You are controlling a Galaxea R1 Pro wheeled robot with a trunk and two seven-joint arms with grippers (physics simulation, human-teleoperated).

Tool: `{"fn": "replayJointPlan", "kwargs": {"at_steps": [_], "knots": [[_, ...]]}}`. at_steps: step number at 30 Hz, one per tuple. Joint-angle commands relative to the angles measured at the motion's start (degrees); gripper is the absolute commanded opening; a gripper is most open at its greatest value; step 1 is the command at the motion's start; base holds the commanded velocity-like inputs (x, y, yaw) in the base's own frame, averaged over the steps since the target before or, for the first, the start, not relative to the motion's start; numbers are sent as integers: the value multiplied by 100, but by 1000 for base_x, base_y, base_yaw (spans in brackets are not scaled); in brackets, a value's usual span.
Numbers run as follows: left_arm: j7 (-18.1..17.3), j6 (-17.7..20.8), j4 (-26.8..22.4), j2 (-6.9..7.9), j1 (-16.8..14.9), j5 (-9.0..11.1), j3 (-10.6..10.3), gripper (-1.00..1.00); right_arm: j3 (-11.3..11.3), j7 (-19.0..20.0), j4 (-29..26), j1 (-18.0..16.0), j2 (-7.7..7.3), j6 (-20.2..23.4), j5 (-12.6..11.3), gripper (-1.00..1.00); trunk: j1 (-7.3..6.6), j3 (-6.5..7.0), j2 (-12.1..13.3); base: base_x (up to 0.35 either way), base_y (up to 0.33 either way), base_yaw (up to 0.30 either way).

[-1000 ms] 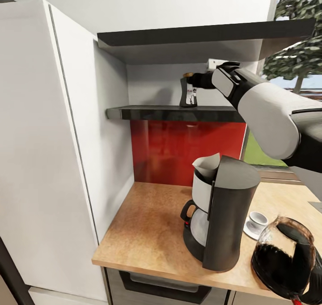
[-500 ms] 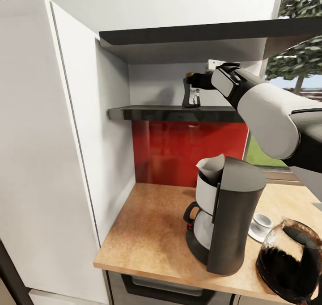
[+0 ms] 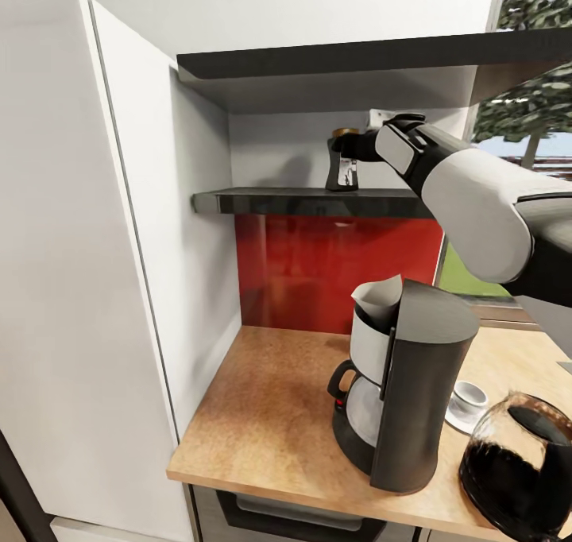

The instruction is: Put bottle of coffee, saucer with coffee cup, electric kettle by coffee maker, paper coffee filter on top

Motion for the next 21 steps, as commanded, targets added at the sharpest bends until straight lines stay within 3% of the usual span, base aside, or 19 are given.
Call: {"fn": "replayJointPlan", "kwargs": {"at_steps": [1, 13, 21], "knots": [[19, -9, -3, 0, 1, 1, -11, 100, 28, -13, -5, 1, 0, 28, -49, 100, 2, -2, -4, 0, 0, 0], [19, -5, -3, -5, 1, 1, -9, 100, 29, -12, 30, 9, 9, 35, -9, 100, 2, -2, -4, 123, 51, 0], [19, -9, -3, -9, 1, 1, -11, 100, 29, -12, 31, 9, 2, 36, -3, 100, 2, -2, -4, 31, 10, 0]]}}
